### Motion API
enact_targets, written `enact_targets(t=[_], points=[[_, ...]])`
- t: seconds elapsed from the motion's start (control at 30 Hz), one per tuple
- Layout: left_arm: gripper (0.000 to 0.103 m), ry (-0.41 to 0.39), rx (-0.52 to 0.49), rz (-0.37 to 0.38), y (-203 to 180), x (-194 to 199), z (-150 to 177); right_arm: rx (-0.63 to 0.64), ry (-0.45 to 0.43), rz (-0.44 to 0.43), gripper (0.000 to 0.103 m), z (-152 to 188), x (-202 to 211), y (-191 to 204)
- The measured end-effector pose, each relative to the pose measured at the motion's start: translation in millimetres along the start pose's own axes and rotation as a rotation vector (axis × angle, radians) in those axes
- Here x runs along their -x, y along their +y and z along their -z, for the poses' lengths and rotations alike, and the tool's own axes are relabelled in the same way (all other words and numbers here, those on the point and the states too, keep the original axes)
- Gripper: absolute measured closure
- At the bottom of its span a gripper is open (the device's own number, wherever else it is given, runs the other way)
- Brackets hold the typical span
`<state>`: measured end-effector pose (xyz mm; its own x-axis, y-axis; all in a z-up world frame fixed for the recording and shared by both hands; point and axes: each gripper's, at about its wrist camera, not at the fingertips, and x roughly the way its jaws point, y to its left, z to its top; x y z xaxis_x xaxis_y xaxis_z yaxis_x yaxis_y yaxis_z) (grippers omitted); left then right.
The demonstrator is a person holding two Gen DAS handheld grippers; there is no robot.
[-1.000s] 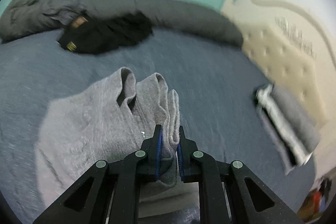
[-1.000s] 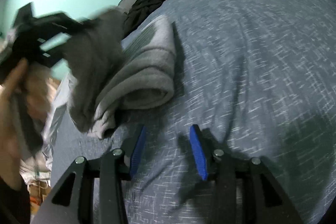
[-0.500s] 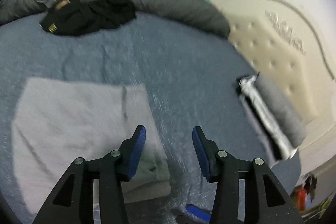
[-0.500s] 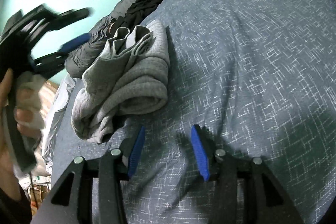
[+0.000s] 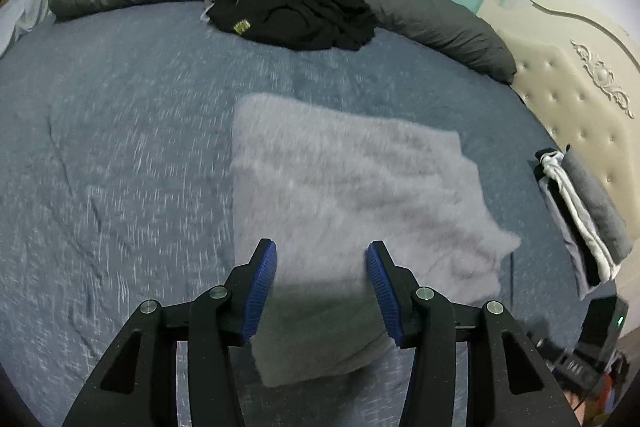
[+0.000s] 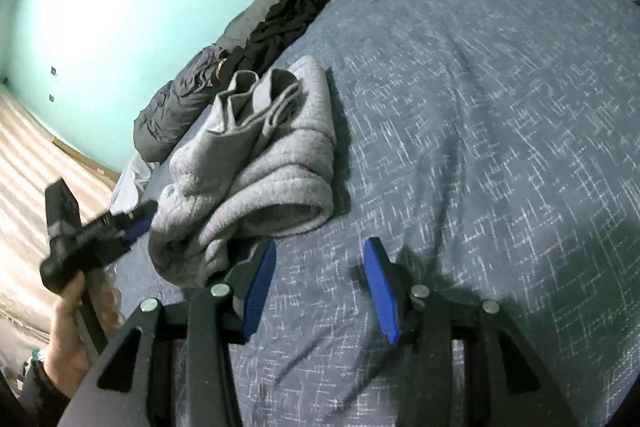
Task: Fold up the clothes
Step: 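Fold the sleeve ends over the bundle with the left gripper and release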
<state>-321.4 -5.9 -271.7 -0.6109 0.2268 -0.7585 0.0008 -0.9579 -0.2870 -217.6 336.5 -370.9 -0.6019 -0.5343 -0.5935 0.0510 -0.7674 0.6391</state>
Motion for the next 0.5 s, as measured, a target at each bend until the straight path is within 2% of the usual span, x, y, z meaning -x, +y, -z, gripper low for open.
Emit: enact_targets(t=[0.2, 0.23, 0.3, 0.4, 0.5], points=[[0.051, -0.039, -0.057, 0.002, 9.2, 5.4, 19.4, -0.019, -0.062, -0.030, 0.055, -6.0, 4.3, 2.3], [0.051, -0.039, -0.070, 0.001, 11.2, 5.6, 23.1, -0.023, -0.072, -0.034, 0.052, -6.2, 5.3, 2.9], [0.051, -0.039, -0.085, 0.007, 16.3, 8.8, 31.1, -0.021, -0.075, -0.028, 0.045, -9.6, 5.8, 11.9], [0.051, -0.046, -0.066, 0.031, 25.6, 9.6, 38.4, -0.003, -0.088, -0.029, 0.044, -17.1, 6.8, 30.5], [0.051, -0.059, -0.062, 0.047, 31.6, 10.5, 43.2, 0.068, -0.107, -0.048, 0.041, -33.4, 8.3, 62.3]])
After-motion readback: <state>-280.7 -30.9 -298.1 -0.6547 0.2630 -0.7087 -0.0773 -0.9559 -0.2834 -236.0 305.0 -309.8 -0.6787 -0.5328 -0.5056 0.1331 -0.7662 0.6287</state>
